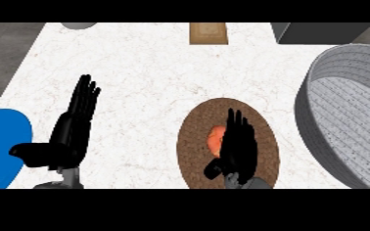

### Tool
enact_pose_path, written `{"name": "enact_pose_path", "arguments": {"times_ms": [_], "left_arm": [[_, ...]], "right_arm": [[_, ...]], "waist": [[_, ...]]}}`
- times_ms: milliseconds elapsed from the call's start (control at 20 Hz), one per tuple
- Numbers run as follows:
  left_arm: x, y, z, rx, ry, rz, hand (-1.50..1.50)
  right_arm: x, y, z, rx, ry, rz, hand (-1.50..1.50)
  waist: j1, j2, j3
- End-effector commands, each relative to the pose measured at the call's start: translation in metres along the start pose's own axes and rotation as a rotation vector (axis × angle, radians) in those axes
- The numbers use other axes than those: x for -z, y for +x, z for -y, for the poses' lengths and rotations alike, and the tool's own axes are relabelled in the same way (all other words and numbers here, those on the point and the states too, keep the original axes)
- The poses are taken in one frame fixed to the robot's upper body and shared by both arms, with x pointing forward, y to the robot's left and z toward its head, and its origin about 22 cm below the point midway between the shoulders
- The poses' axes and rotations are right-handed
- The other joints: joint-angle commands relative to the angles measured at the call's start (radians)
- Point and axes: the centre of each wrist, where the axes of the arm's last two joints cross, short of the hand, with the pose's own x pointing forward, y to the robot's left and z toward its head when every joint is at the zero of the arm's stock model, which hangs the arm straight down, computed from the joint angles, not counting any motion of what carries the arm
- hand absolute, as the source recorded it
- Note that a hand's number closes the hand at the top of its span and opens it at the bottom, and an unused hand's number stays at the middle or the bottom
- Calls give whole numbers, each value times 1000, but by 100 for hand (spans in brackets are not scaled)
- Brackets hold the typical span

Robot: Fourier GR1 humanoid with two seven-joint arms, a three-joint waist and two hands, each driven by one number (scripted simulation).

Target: Pick the squash from the placemat and place it in the basket

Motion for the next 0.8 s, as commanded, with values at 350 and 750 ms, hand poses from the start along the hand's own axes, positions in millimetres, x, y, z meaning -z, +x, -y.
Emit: {"name": "enact_pose_path", "arguments": {"times_ms": [350, 750], "left_arm": [[-1, -1, -4, -3, 6, -5, 0], [20, 6, -11, -5, 9, 4, 0]], "right_arm": [[10, 10, -11, 7, 56, -86, 150], [21, 6, -26, -98, 25, -16, 150]], "waist": [[1, 0, 0], [-3, 0, 0]]}}
